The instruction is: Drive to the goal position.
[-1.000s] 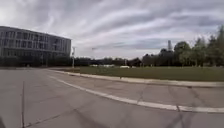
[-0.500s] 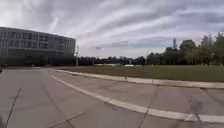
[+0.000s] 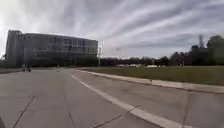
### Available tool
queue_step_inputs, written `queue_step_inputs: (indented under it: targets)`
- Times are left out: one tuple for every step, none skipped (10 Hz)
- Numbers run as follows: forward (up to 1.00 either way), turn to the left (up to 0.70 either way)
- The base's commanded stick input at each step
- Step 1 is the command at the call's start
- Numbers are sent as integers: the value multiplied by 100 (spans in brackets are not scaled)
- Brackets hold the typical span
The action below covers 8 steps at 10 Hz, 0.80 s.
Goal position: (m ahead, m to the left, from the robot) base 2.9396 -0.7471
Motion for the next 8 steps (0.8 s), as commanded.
queue_step_inputs:
  targets:
    - [70, 35]
    - [70, 21]
    - [70, 0]
    - [70, 0]
    - [70, 0]
    - [70, 0]
    - [70, 0]
    - [70, 0]
